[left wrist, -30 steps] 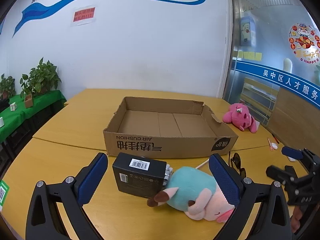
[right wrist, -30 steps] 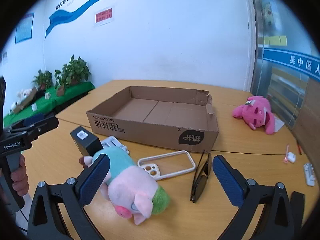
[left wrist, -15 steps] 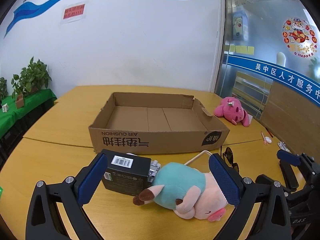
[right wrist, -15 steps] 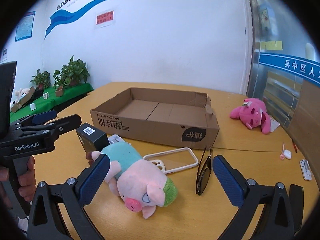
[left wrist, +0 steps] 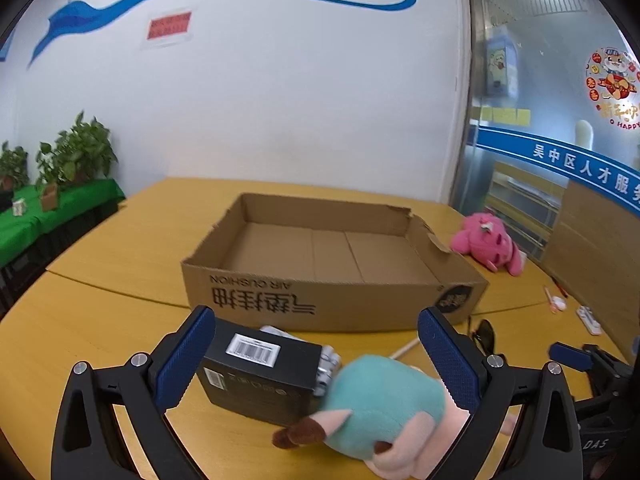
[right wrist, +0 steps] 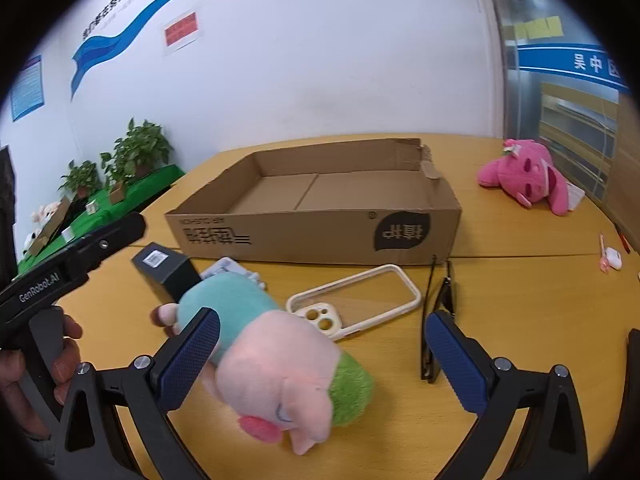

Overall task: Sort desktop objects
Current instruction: 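Move the right gripper to the pig plush and close on it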

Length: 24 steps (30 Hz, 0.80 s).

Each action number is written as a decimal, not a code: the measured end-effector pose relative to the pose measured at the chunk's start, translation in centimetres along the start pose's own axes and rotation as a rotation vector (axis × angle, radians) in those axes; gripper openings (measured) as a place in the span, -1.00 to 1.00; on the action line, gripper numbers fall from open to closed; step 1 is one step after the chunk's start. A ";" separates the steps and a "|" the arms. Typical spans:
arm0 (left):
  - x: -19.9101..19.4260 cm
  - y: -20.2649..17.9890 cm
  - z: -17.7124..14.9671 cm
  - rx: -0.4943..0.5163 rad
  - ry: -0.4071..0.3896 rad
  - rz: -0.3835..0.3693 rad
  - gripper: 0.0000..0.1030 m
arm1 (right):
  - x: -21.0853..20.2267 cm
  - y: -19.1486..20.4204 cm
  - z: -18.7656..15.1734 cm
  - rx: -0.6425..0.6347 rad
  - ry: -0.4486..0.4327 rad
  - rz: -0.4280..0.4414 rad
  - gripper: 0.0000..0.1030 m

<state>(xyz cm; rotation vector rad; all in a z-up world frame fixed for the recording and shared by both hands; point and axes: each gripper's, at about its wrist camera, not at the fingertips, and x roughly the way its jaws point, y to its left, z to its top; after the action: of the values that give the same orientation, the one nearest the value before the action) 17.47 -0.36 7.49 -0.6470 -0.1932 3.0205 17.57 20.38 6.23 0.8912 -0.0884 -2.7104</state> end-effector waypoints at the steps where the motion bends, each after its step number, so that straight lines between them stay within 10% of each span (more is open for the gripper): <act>1: 0.1 0.0 -0.1 0.003 -0.004 0.001 0.99 | 0.1 -0.3 -0.1 0.004 -0.003 -0.003 0.93; 3: 0.1 0.0 -0.4 0.008 -0.010 -0.064 0.98 | 0.4 -0.5 0.0 -0.002 0.011 0.007 0.48; 5: 0.4 -0.4 -0.5 0.030 0.015 -0.085 0.86 | 1.1 -0.4 0.0 -0.036 0.052 -0.004 -0.60; 7: 0.8 -1.0 -0.8 0.081 0.051 -0.063 -1.00 | 1.3 -0.5 -0.2 -0.039 0.065 0.000 -0.94; 9: 2.2 -0.7 -1.2 0.064 0.145 -0.076 -0.97 | 1.2 -0.6 -0.4 -0.018 0.065 0.056 -0.94; 11: 2.9 0.2 -1.5 -0.013 0.198 -0.193 -0.97 | 1.3 -0.3 -0.6 -0.026 0.075 0.075 -0.36; 12: 2.9 0.4 -1.6 -0.044 0.202 -0.230 -0.89 | 1.3 -0.1 -0.7 -0.037 0.077 0.065 0.38; 13: 3.0 0.6 -1.7 -0.073 0.197 -0.240 -0.73 | 1.0 0.1 -0.9 -0.045 0.054 0.057 0.66; 15: 2.9 0.7 -1.6 -0.088 0.182 -0.193 0.72 | 0.7 0.3 -1.0 -0.053 0.033 0.051 0.66; 16: 2.7 0.7 -1.6 -0.087 0.157 -0.162 0.88 | 0.8 0.3 -1.0 -0.054 0.038 0.055 0.66; 24: 3.3 0.8 -1.8 -0.044 0.197 -0.203 0.87 | 1.9 0.1 -1.4 -0.054 0.092 0.148 0.66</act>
<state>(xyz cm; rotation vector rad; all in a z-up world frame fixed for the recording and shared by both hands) 15.18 -0.69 4.39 -0.8653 -0.2978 2.7460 16.97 19.76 4.04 0.9533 -0.0590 -2.5199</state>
